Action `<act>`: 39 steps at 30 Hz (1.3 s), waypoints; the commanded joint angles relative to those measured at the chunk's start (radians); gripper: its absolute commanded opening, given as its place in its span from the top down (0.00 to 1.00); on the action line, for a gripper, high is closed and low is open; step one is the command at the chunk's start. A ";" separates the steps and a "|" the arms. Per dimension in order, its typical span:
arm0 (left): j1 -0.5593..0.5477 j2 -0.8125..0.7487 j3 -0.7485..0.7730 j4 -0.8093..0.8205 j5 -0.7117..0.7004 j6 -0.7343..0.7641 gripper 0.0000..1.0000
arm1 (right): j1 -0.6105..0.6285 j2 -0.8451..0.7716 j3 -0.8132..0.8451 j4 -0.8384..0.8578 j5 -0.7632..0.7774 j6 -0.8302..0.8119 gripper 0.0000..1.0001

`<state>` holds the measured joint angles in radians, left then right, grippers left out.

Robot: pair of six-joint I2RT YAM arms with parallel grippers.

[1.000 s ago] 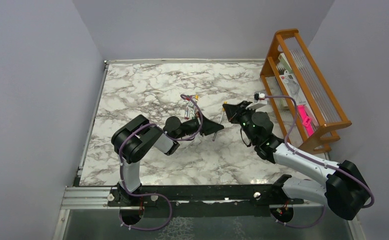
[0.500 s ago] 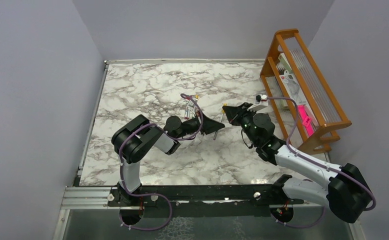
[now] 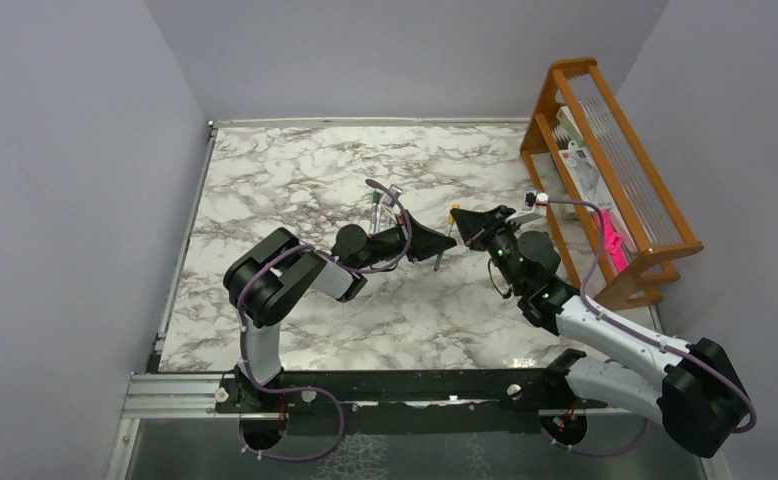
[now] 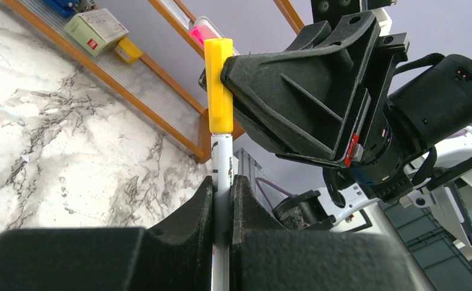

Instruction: Insert the pens into the pen caps

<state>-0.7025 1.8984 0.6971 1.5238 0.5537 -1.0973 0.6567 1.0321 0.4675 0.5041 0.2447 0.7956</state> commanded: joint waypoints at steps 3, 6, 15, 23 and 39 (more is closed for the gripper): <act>0.003 -0.049 0.108 0.067 -0.023 0.056 1.00 | 0.017 -0.021 -0.043 -0.125 -0.145 -0.011 0.99; 0.006 -0.046 0.137 0.059 -0.013 0.046 1.00 | 0.017 -0.029 -0.042 -0.164 -0.168 -0.032 0.99; 0.011 -0.067 0.206 0.008 -0.006 0.050 1.00 | 0.017 -0.050 -0.115 -0.155 -0.240 -0.049 0.99; 0.014 -0.067 0.255 -0.028 -0.013 0.064 1.00 | 0.016 -0.063 -0.159 -0.132 -0.297 -0.042 0.99; 0.057 -0.058 0.206 -0.178 0.058 0.158 1.00 | 0.017 -0.218 -0.125 -0.227 -0.159 -0.082 0.65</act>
<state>-0.6987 1.8931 0.8768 1.3029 0.7486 -0.9985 0.6178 0.8589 0.3508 0.5537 0.2317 0.7517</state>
